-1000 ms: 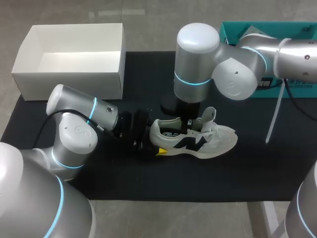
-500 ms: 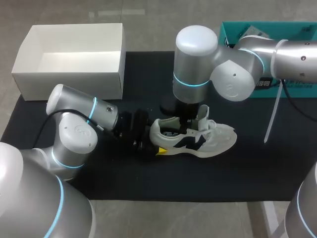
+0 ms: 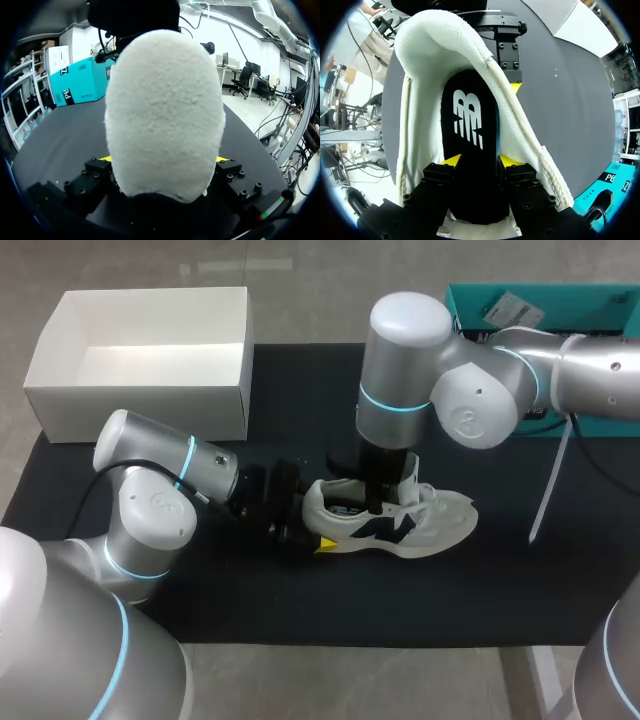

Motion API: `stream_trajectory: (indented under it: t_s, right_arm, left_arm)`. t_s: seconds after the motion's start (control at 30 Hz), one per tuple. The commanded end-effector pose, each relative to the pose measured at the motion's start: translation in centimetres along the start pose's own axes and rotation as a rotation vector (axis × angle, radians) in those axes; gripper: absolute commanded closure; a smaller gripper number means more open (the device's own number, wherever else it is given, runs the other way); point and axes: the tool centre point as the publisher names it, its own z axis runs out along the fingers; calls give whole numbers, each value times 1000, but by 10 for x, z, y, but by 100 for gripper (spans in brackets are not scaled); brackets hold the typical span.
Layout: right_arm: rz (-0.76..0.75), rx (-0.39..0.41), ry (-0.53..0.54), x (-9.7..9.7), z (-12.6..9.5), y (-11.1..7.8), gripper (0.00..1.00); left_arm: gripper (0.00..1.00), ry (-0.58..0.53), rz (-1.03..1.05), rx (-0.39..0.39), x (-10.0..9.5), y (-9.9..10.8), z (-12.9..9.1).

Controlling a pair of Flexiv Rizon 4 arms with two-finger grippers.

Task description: Take the shoe out of the shoebox, open the shoe tongue, remove and reinsert the insole, then place the shoe into the shoebox

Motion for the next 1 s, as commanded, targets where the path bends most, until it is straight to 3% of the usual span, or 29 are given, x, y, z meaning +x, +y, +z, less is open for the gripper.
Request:
stream_trajectory:
  t_s: [0.03,0.17,0.23,0.27,0.47,0.6,1.0]
  right_arm:
    - [-7,-5,33,-1,16,3,56]
    - [-1,-10,54,5,21,4,66]
    - [7,-10,64,6,23,4,84]
    - [13,-6,70,7,24,4,100]
    - [51,9,86,11,25,0,100]
    - [80,15,60,12,14,-6,100]
    - [86,-43,-135,14,-70,-6,100]
  left_arm:
    - [100,-2,2,-2,2,3,1]
    - [100,-2,2,-2,2,3,1]
    - [100,-2,2,-2,2,3,1]
    - [100,-2,2,-2,2,3,1]
    - [100,-2,2,-2,2,3,1]
    - [100,-2,2,-2,2,3,1]
    - [100,-2,2,-2,2,3,1]
